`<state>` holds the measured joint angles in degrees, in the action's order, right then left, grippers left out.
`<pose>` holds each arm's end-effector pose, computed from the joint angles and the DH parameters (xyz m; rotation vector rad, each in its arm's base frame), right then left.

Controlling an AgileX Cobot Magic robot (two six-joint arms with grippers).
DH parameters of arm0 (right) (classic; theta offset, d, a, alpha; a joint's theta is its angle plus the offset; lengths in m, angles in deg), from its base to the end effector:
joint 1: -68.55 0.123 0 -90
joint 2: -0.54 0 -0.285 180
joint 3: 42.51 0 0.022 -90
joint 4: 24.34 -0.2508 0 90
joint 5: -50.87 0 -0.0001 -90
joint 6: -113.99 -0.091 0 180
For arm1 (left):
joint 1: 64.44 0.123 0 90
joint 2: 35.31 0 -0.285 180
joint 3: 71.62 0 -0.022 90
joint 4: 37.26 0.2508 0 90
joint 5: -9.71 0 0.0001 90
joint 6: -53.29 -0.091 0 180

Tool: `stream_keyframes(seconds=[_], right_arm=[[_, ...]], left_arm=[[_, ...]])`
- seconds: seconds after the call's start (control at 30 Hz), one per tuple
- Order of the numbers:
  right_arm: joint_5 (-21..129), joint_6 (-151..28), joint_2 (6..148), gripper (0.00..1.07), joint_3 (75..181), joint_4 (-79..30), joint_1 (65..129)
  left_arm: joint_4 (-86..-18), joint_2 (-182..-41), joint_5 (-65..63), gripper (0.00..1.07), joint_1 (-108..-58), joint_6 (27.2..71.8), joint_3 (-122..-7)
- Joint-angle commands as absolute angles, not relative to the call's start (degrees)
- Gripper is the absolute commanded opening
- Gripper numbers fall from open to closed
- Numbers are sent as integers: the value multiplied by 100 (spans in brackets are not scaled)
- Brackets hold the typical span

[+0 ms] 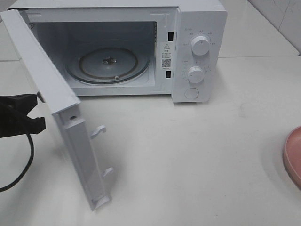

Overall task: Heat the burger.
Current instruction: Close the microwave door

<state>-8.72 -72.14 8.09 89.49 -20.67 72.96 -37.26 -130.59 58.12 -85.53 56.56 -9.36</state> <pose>-0.0055 -0.0055 0.2818 0.0328 2.0079 0.0413 0.2130 -0.0822 0.1535 0.2966 1.8920 -0.2875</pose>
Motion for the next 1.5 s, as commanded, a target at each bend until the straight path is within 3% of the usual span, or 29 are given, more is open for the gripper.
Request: stream_keyframes(seconds=[0.03, 0.6, 0.77, 1.5], right_arm=[[-889, -7162, 660, 76, 8943, -2073, 7262], [-889, -7168, 660, 76, 8943, -2073, 7262], [-889, -7168, 660, 76, 8943, -2073, 7262], [-889, -7168, 660, 76, 8943, -2073, 7262]], left_arm=[[-4293, -13311, 5858, 0, -9086, 5547, -1297], [-6161, -14067, 5400, 0, -10157, 4493, -2792], [-6235, -14274, 4999, 0, -10249, 4275, -3279], [-6241, -15007, 4472, 0, -10249, 4287, -4815]])
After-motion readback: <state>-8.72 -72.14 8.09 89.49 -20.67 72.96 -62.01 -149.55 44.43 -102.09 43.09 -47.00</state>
